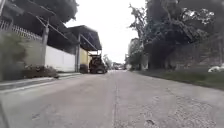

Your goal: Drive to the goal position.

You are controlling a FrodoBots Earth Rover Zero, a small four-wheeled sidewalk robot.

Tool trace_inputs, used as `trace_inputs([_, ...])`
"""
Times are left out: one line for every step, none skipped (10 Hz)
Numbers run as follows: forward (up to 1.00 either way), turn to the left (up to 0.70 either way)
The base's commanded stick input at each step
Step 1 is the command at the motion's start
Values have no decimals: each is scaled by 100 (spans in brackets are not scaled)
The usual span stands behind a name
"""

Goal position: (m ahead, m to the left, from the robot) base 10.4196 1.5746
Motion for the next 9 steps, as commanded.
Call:
trace_inputs([70, 0])
trace_inputs([70, 0])
trace_inputs([70, 0])
trace_inputs([70, 0])
trace_inputs([70, 0])
trace_inputs([70, 0])
trace_inputs([70, 0])
trace_inputs([70, 0])
trace_inputs([70, 0])
